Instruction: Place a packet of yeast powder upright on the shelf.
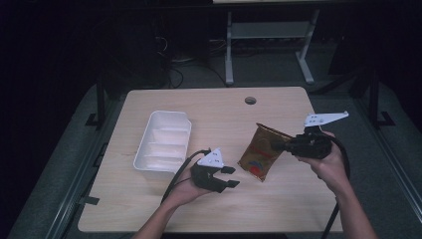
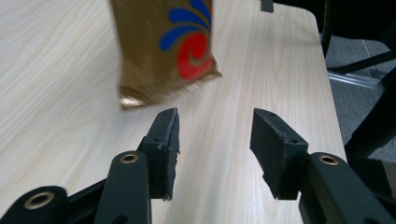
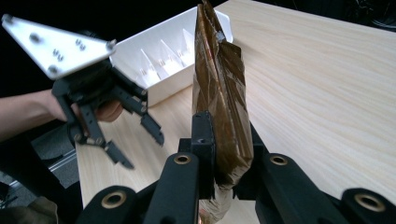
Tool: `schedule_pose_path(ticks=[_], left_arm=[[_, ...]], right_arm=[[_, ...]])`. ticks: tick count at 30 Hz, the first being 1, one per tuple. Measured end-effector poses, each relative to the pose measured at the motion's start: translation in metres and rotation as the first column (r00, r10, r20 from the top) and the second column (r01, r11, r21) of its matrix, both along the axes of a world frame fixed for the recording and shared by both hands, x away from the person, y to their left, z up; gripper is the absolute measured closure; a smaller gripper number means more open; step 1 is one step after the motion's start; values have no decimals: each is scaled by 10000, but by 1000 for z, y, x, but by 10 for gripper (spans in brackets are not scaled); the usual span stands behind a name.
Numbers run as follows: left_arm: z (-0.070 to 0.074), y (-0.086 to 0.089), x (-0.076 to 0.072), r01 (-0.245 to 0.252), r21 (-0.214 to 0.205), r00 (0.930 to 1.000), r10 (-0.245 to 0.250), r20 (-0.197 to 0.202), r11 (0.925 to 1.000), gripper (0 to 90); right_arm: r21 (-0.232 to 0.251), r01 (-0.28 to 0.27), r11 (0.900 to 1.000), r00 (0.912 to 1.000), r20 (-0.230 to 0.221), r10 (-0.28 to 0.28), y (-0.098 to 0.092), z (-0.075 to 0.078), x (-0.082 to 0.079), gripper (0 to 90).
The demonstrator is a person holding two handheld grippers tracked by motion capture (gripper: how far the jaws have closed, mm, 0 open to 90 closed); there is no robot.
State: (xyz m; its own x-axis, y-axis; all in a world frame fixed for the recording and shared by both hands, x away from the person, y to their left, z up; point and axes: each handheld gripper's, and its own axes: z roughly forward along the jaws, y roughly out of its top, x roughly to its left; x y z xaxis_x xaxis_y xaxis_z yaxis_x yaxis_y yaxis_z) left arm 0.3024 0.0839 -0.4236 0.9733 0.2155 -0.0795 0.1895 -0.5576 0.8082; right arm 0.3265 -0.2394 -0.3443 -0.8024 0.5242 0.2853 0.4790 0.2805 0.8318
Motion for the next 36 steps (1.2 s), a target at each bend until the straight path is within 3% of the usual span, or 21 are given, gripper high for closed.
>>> schedule_pose_path(ticks=[18,36], left_arm=[[-14,23,-27,-56,690,9994,32,343,9976,387],[-21,32,-35,-108,745,9983,66,575,9972,344]], right_arm=[[-397,-330,9987,9994,51,333,39,26,33,819],[-766,-962,9924,9950,213,981,91,48,55,818]])
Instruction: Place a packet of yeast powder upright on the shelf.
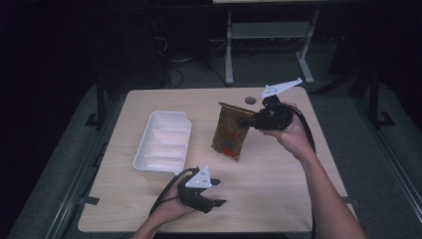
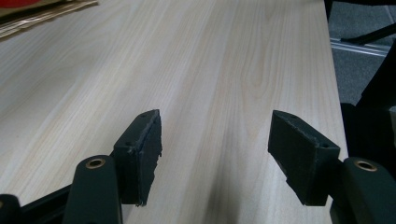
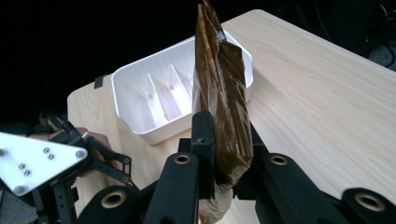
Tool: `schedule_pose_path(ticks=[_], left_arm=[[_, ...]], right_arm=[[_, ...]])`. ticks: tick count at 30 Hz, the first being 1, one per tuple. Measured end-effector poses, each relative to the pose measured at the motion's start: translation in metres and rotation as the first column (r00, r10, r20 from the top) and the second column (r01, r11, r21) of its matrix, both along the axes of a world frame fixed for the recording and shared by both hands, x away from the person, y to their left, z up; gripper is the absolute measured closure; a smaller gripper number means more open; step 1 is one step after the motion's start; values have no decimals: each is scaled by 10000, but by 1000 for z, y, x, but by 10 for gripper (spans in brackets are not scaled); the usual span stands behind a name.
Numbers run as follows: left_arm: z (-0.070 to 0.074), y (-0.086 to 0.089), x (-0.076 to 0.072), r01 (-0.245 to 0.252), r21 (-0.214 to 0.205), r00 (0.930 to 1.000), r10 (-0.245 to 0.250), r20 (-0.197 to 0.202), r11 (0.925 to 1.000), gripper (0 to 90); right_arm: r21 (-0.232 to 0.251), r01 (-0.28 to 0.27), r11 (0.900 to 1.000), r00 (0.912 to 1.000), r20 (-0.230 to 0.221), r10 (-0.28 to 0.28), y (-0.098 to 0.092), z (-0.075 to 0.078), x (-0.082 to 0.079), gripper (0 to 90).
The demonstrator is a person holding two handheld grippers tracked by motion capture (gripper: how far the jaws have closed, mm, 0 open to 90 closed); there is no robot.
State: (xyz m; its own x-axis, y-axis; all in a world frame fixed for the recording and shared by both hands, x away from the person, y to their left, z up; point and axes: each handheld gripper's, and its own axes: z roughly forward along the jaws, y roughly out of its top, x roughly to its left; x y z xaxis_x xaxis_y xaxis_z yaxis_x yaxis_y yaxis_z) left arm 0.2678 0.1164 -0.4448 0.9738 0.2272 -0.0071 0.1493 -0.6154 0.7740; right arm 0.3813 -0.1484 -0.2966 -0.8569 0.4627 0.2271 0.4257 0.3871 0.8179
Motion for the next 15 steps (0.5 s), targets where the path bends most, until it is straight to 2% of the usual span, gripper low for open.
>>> schedule_pose_path(ticks=[15], left_arm=[[0,4,-4,-8,69,9999,7,163,10000,319]], right_arm=[[1,-459,9989,9989,101,459,34,12,14,818]])
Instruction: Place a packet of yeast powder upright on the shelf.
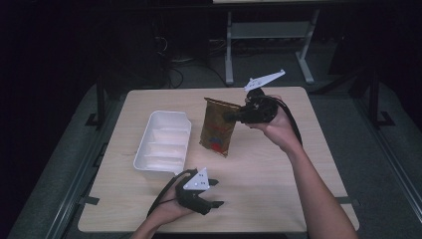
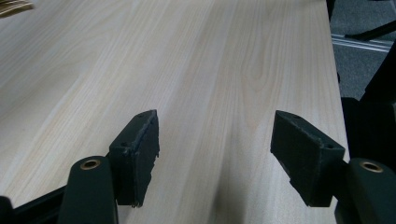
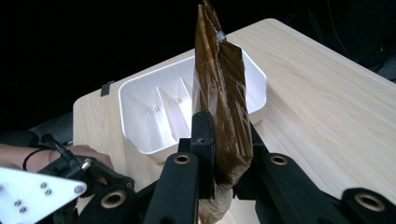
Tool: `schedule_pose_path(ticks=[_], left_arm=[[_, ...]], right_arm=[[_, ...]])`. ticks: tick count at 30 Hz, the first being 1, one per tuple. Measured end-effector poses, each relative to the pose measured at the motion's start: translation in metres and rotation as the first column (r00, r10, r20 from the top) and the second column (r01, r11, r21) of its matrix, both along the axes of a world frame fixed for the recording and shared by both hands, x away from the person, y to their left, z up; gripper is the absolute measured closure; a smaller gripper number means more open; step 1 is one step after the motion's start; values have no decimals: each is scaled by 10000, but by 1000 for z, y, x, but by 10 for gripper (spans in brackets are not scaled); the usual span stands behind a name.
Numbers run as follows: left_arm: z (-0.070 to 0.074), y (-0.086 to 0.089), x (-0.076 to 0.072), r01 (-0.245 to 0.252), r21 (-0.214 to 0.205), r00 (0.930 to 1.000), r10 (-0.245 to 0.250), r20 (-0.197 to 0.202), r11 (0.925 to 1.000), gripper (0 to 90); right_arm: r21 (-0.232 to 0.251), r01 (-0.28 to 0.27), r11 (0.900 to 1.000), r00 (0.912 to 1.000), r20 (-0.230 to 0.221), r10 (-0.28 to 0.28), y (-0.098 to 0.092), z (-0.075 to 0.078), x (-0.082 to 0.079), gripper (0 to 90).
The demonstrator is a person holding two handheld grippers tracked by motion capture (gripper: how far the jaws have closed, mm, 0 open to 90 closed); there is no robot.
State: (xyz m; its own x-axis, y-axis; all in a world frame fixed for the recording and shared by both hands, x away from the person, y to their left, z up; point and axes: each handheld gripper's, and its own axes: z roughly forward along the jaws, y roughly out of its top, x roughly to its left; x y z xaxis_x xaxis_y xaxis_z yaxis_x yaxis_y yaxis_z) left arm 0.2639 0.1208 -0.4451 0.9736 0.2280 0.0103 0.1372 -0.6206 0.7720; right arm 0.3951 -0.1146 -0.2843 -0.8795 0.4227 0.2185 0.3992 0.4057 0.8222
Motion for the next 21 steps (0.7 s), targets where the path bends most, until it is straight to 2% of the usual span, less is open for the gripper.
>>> schedule_pose_path(ticks=[8,21], left_arm=[[0,0,-3,85,74,9998,-86,166,9999,309],[-1,-1,-5,176,193,9997,-180,183,9997,295]], right_arm=[[-19,-291,9996,9996,37,291,20,6,7,818],[-71,-837,9965,9964,96,838,56,14,12,818]])
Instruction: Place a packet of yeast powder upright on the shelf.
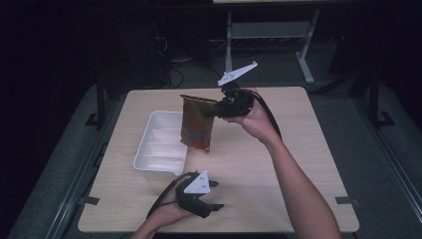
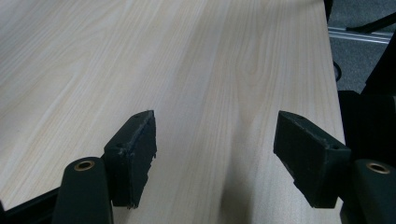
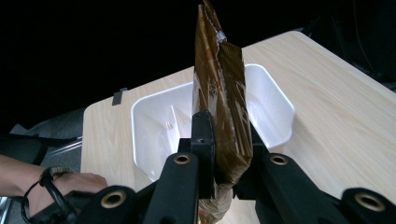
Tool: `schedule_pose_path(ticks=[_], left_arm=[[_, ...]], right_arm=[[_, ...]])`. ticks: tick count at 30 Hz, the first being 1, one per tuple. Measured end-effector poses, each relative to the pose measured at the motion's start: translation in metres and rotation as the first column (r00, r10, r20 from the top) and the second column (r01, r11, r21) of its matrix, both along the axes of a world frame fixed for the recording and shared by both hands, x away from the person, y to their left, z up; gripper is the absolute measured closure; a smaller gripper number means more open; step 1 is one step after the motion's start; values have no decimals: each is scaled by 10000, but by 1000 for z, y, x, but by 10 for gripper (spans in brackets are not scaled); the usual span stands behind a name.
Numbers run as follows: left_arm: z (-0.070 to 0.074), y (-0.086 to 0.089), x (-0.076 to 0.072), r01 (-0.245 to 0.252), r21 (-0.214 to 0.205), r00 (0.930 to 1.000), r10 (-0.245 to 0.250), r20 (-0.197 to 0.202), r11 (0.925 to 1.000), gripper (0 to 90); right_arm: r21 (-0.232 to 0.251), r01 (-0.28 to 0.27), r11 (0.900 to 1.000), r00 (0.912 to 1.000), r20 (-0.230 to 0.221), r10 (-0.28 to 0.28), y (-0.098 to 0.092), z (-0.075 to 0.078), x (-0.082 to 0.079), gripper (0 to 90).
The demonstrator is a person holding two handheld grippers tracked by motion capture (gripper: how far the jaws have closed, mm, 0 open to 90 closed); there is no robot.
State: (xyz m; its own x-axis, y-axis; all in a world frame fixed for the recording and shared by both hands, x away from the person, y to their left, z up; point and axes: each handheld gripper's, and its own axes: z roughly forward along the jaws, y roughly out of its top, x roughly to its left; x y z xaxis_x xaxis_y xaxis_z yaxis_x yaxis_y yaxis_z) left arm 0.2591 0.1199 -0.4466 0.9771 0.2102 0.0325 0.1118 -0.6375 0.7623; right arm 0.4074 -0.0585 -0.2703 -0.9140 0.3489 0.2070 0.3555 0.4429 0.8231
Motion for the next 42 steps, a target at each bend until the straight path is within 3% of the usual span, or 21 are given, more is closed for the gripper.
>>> schedule_pose_path(ticks=[11,22,42], left_arm=[[0,2,1,-53,-49,10000,53,-5,10000,286],[-1,6,2,-70,-28,10000,70,-25,10000,284],[-3,9,4,-142,-110,9998,141,-154,9998,285]], right_arm=[[-68,-602,9982,9982,22,602,38,3,10,818],[-80,-966,9953,9951,-218,964,71,-4,26,818],[-478,-1057,9932,9935,-468,1035,103,-25,47,817]])
